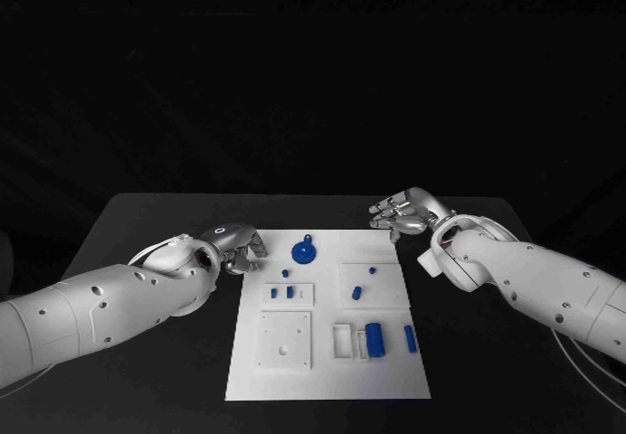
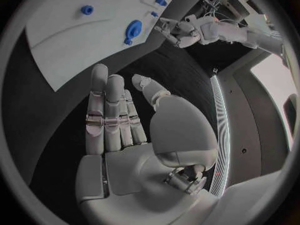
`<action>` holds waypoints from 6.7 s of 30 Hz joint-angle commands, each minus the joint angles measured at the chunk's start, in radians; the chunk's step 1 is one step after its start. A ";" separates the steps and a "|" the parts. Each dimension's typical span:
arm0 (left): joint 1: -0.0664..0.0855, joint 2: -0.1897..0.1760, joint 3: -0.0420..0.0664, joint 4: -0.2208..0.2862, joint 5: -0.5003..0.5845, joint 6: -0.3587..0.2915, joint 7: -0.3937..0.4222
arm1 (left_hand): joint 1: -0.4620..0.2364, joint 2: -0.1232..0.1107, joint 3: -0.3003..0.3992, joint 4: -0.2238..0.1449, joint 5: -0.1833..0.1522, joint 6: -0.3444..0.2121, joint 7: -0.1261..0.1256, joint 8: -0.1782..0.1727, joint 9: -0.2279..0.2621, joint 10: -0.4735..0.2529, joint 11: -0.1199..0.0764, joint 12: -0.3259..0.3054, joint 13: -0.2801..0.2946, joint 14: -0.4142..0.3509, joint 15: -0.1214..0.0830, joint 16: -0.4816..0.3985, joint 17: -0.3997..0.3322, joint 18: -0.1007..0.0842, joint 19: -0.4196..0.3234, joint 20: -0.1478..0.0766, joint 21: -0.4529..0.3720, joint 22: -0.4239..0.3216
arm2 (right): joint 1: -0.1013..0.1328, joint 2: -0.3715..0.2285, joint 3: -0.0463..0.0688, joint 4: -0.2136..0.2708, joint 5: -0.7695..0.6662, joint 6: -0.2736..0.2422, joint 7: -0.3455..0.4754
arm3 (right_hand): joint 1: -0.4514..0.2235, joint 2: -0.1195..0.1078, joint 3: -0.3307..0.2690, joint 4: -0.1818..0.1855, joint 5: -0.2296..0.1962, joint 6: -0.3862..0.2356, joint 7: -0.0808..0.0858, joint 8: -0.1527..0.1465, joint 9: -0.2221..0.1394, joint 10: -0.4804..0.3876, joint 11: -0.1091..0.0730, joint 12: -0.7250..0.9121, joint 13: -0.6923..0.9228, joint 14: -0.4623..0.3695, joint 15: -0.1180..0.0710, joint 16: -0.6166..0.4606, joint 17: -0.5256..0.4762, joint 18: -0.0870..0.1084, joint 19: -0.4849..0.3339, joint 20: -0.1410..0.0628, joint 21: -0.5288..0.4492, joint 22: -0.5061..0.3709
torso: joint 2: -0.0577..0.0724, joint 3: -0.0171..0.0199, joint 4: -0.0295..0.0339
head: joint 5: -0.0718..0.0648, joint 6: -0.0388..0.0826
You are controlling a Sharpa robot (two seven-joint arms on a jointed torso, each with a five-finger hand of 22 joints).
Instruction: Assemble the parts on the task board
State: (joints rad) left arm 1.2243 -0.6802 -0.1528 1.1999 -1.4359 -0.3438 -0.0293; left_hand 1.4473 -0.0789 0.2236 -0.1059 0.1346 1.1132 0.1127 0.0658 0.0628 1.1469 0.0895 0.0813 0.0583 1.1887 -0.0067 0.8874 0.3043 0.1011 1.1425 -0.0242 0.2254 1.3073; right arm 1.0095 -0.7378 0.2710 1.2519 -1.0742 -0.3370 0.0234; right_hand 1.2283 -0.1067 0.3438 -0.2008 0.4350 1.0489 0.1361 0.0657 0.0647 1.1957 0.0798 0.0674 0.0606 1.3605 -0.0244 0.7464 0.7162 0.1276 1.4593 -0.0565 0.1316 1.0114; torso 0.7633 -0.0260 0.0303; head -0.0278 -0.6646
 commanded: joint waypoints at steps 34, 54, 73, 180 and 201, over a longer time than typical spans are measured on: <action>0.047 -0.108 0.022 0.130 1.042 -0.031 0.274 | -0.041 0.022 0.063 -0.033 0.022 -0.019 0.014 -0.002 0.000 0.001 0.023 -0.020 -0.001 0.008 0.103 -0.826 -0.232 -0.022 -0.177 0.100 -0.159 -0.439 | -0.034 0.002 -0.066 0.099 -0.727 0.252 -0.252 | 0.002 -0.072 0.123 0.054 -0.149 0.051 -0.018 -0.003 -0.001 0.007 -0.007 -0.006 -0.001 0.035 -0.004 0.040 0.003 0.002 0.016 0.006 0.024 0.076 | -0.001 0.0014 -0.0010 | 0.008 0.011; 0.047 -0.111 0.022 0.131 1.053 -0.023 0.278 | -0.043 0.026 0.057 -0.035 0.022 -0.018 0.020 -0.002 0.000 -0.001 0.028 -0.020 -0.001 0.012 0.105 -0.825 -0.231 -0.019 -0.169 0.100 -0.157 -0.461 | -0.043 0.027 -0.092 0.090 -0.738 0.218 -0.242 | 0.022 -0.037 0.252 0.045 -0.293 0.127 -0.036 -0.002 0.001 0.079 -0.031 -0.005 -0.001 0.062 -0.018 0.059 0.011 -0.008 0.029 -0.007 0.048 0.119 | 0.000 0.0028 -0.0010 | 0.009 0.001; 0.047 -0.110 0.022 0.125 1.055 -0.021 0.279 | -0.038 0.031 0.042 -0.042 0.022 -0.018 0.021 -0.002 0.000 -0.001 0.027 -0.020 -0.001 0.055 0.089 -0.825 -0.223 -0.020 -0.145 0.084 -0.152 -0.399 | -0.063 0.040 -0.096 0.082 -0.789 0.121 -0.257 | 0.036 -0.012 0.331 0.008 -0.360 0.221 -0.058 -0.002 0.007 0.174 -0.059 -0.007 0.002 0.086 -0.037 0.057 0.014 -0.017 0.035 -0.027 0.078 0.169 | -0.002 0.0021 -0.0012 | 0.007 -0.003; 0.047 -0.060 0.022 0.075 1.119 -0.041 0.303 | -0.049 0.034 0.042 -0.037 0.028 -0.024 0.023 -0.002 0.000 -0.010 0.031 -0.020 -0.001 0.043 0.095 -0.825 -0.225 -0.017 -0.147 0.091 -0.157 -0.423 | -0.163 0.193 -0.217 0.262 -0.825 0.074 -0.290 | 0.012 -0.016 0.334 -0.010 -0.294 0.225 -0.059 -0.002 0.007 0.178 -0.060 -0.007 0.002 0.087 -0.044 0.057 0.005 -0.015 0.039 -0.035 0.090 0.197 | -0.008 -0.0046 -0.0008 | 0.258 -0.065; 0.047 -0.062 0.022 0.074 1.119 -0.031 0.291 | -0.050 0.032 0.037 -0.034 0.026 -0.026 0.023 -0.002 0.000 -0.017 0.033 -0.020 -0.001 0.037 0.097 -0.825 -0.225 -0.016 -0.146 0.094 -0.158 -0.444 | -0.163 0.184 -0.233 0.257 -0.749 -0.053 -0.264 | -0.009 -0.105 0.164 0.060 -0.195 0.073 -0.023 -0.003 0.000 -0.023 -0.003 -0.007 -0.001 0.084 -0.005 0.053 -0.019 0.013 0.046 0.005 0.059 0.131 | -0.009 -0.0033 -0.0003 | 0.248 -0.060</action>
State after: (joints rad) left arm 1.2697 -0.7434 -0.1317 1.2730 -0.3229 -0.3904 0.2605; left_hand 1.4038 -0.0514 0.2668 -0.1418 0.1581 1.0914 0.1357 0.0659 0.0628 1.1380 0.1217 0.0608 0.0579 1.2342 0.0915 0.0649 0.0805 0.0692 0.9969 0.0643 0.0712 0.8640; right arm 0.8483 -0.5513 0.0386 1.5084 -1.8469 -0.3668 -0.2509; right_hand 1.2165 -0.2085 0.5081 -0.1410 0.2366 1.1261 0.1143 0.0664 0.0651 1.1728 0.0778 0.0527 0.0562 1.4463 -0.0366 0.8007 0.6976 0.1257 1.4664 -0.0564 0.1971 1.1430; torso 0.7549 -0.0298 0.0291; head 0.2212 -0.7264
